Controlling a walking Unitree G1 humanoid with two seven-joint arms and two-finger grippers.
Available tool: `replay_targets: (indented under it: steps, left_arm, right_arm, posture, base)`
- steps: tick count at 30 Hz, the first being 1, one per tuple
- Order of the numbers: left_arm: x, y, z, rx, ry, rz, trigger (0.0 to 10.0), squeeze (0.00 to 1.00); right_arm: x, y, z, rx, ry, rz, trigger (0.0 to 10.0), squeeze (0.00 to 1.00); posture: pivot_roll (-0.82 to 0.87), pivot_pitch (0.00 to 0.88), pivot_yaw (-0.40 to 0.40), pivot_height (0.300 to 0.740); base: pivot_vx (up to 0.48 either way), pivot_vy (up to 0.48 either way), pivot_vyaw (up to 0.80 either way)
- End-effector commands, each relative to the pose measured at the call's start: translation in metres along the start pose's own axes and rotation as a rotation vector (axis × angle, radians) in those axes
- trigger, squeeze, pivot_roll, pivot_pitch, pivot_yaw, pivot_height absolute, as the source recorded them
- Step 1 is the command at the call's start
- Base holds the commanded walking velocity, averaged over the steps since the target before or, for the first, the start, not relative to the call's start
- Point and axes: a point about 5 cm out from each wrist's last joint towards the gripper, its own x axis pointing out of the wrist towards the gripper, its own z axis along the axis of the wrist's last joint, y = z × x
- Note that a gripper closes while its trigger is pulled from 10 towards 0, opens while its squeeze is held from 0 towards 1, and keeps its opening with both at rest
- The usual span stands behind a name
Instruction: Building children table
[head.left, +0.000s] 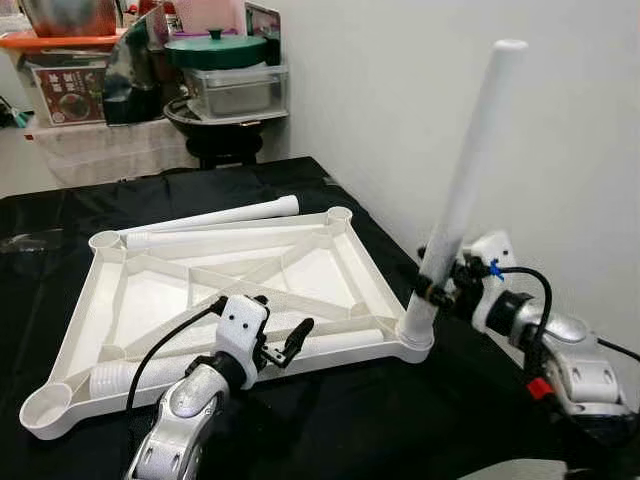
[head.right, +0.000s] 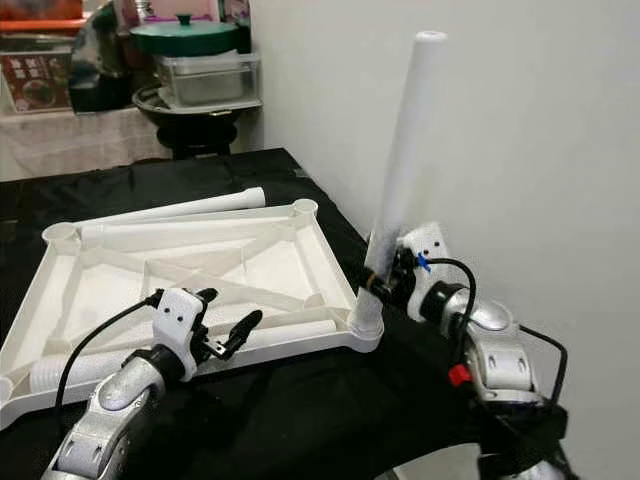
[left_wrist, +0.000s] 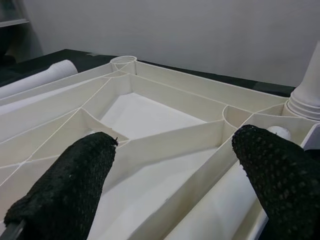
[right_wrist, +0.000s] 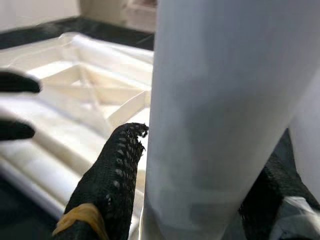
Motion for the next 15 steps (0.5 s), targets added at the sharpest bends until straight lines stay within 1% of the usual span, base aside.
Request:
replay_targets:
  steps: [1, 4, 5, 6, 7, 9, 10, 11, 15]
  left_arm:
    - [-0.001, -0.001, -0.003, -0.002, 0.01, -0.006, 10.0, 0.0]
    - [-0.002, -0.001, -0.003, -0.001, 0.012, -0.004, 10.0, 0.0]
    - [-0.003, 0.0, -0.003, 0.0, 0.013, -0.002, 10.0, 0.0]
    - [-0.003, 0.0, -0.003, 0.0, 0.013, -0.001, 10.0, 0.0]
    - [-0.004, 0.0, -0.003, 0.001, 0.013, 0.002, 10.0, 0.0]
    - [-0.004, 0.0, -0.003, 0.002, 0.012, 0.004, 10.0, 0.0]
    - [-0.004, 0.001, -0.003, 0.002, 0.013, 0.007, 10.0, 0.0]
    - [-0.005, 0.002, -0.003, 0.003, 0.014, 0.009, 10.0, 0.0]
    - [-0.006, 0.001, -0.004, 0.002, 0.017, 0.01, 10.0, 0.0]
  right_arm:
    - [0.01, 0.004, -0.001, -0.007, -0.006, 0.078, 10.0, 0.0]
    - [0.015, 0.0, 0.004, 0.006, -0.032, 0.075, 10.0, 0.0]
    - [0.018, -0.001, 0.007, 0.011, -0.052, 0.097, 10.0, 0.0]
    - [0.019, -0.002, 0.009, 0.014, -0.066, 0.122, 7.2, 0.0]
    - [0.02, -0.001, 0.012, 0.018, -0.086, 0.15, 2.4, 0.0]
    - [0.021, -0.001, 0.013, 0.021, -0.098, 0.167, 2.4, 0.0]
    - [0.023, -0.003, 0.016, 0.029, -0.122, 0.154, 0.0, 0.0]
    - [0.024, -0.005, 0.018, 0.024, -0.143, 0.152, 0.0, 0.0]
    - [0.022, -0.005, 0.017, 0.026, -0.161, 0.174, 0.0, 0.0]
  posture:
    - [0.04, 0.0, -0.038, 0.74]
    - [0.04, 0.0, -0.04, 0.74]
    - [0.05, 0.0, -0.044, 0.74]
    - [0.05, 0.0, -0.044, 0.74]
    - [0.06, 0.0, -0.052, 0.74]
    - [0.06, 0.0, -0.052, 0.74]
    - [0.06, 0.0, -0.054, 0.74]
    - [0.06, 0.0, -0.055, 0.74]
    - [0.06, 0.0, -0.052, 0.74]
  base:
    - [0.0, 0.0, 0.0]
    - [0.0, 0.0, 0.0]
    - [0.0, 0.0, 0.0]
    - [0.0, 0.0, 0.0]
    - [0.0, 0.0, 0.0]
    - [0.0, 0.0, 0.0]
    - [0.0, 0.0, 0.0]
    - [0.0, 0.0, 0.0]
    - [0.0, 0.0, 0.0]
